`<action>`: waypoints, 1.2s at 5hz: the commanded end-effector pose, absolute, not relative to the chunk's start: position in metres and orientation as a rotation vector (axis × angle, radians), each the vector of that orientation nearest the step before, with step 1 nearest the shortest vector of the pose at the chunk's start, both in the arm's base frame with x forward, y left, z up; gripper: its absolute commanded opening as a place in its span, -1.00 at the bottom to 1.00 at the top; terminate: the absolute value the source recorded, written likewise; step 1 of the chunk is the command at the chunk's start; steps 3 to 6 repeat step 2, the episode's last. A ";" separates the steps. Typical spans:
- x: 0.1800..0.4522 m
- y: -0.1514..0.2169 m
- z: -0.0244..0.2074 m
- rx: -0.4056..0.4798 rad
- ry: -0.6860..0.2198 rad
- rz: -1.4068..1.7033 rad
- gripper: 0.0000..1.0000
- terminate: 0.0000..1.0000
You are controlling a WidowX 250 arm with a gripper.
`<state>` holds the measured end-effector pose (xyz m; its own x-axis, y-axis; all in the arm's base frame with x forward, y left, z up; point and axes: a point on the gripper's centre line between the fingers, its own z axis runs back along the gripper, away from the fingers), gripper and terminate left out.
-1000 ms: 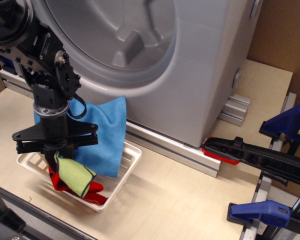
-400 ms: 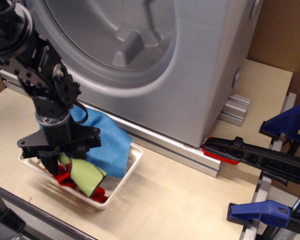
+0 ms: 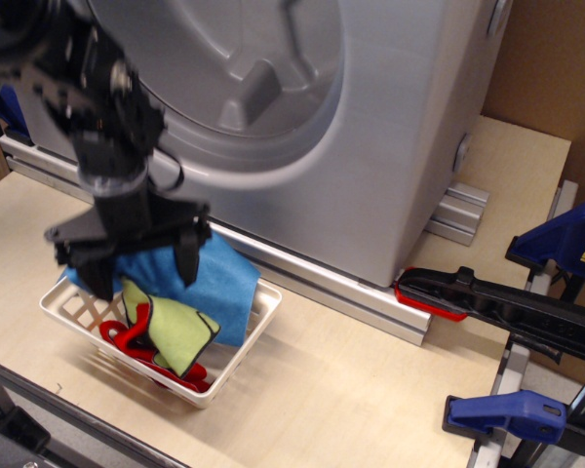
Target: Take clothes out of laundry machine
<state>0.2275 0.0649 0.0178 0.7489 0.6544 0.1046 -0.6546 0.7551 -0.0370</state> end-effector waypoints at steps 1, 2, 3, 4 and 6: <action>0.228 0.065 0.091 0.022 -0.150 0.778 1.00 -1.00; 0.228 0.065 0.091 0.022 -0.150 0.778 1.00 1.00; 0.228 0.065 0.091 0.022 -0.150 0.778 1.00 1.00; 0.228 0.065 0.091 0.022 -0.150 0.778 1.00 1.00; 0.228 0.065 0.091 0.022 -0.150 0.778 1.00 1.00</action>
